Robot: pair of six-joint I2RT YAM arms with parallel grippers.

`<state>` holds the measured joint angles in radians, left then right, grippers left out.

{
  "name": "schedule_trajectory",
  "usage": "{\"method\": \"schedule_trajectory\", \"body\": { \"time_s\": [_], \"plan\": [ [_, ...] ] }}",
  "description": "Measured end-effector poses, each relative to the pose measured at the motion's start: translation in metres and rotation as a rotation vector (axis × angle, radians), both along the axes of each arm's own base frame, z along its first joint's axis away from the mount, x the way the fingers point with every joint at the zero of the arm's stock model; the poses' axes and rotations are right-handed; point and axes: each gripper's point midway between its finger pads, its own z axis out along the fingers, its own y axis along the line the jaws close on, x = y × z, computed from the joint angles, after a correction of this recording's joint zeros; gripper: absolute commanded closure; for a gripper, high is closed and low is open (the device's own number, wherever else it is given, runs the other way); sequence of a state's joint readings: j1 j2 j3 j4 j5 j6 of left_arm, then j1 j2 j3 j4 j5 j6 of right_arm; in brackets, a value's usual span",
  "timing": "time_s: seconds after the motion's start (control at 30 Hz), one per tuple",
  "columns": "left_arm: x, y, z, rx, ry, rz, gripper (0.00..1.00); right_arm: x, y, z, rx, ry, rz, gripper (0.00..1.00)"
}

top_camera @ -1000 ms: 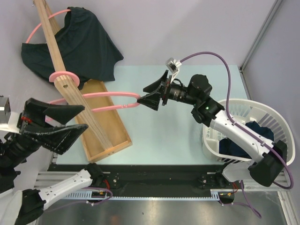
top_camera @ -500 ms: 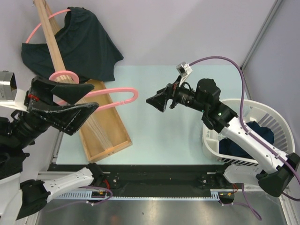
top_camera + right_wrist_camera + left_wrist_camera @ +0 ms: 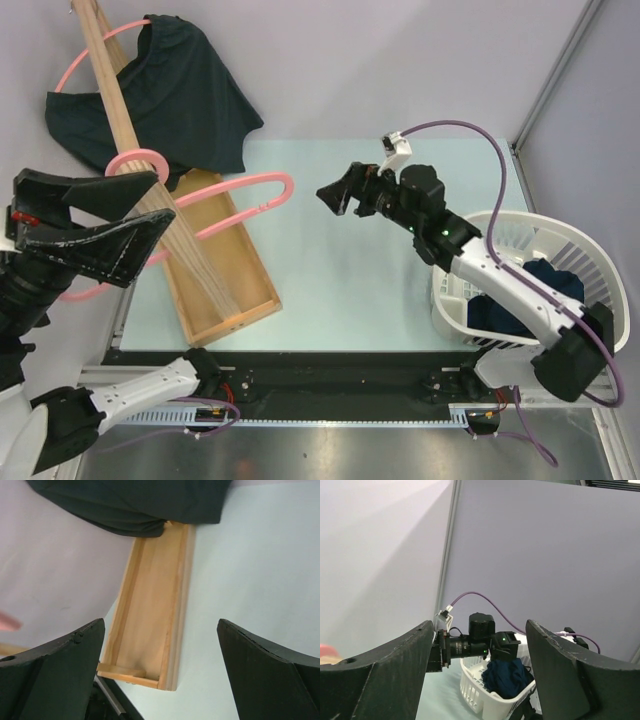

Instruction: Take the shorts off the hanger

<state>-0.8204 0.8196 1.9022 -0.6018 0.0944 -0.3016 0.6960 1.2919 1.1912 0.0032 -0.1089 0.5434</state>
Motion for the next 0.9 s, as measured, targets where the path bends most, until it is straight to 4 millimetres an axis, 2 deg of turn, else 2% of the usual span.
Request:
{"method": "schedule_trajectory", "body": {
  "time_s": [0.13, 0.3, 0.4, 0.43, 0.5, 0.53, 0.67, 0.77, 0.9],
  "plan": [
    [-0.001, 0.018, -0.006, -0.006, 0.014, 0.065, 0.21, 0.023, 0.012, -0.031, -0.022, 0.05, -0.03, 0.0],
    [-0.001, 0.049, -0.02, -0.019, 0.05, 0.174, 0.22, 0.034, 0.035, -0.074, -0.072, 0.102, -0.02, 0.01],
    [-0.002, 0.061, -0.027, -0.027, 0.061, 0.214, 0.23, 0.034, 0.053, -0.103, -0.095, 0.145, 0.009, 0.06],
    [-0.003, 0.065, -0.031, -0.03, 0.067, 0.226, 0.24, 0.033, 0.061, -0.113, -0.101, 0.156, 0.023, 0.11],
    [-0.003, 0.071, -0.036, -0.035, 0.076, 0.247, 0.25, 0.028, 0.077, -0.132, -0.106, 0.192, 0.057, 0.15],
    [-0.002, 0.074, -0.038, -0.036, 0.082, 0.257, 0.25, 0.025, 0.084, -0.139, -0.105, 0.203, 0.071, 0.21],
    [0.002, 0.08, -0.049, -0.022, 0.115, 0.297, 0.26, 0.003, 0.121, -0.168, -0.074, 0.265, 0.161, 0.35],
    [0.007, 0.082, -0.058, -0.007, 0.139, 0.322, 0.27, -0.012, 0.144, -0.181, -0.033, 0.306, 0.222, 0.37],
    [0.012, 0.087, -0.074, 0.019, 0.176, 0.364, 0.27, -0.027, 0.163, -0.2, -0.01, 0.357, 0.271, 0.37]
  ]
}}
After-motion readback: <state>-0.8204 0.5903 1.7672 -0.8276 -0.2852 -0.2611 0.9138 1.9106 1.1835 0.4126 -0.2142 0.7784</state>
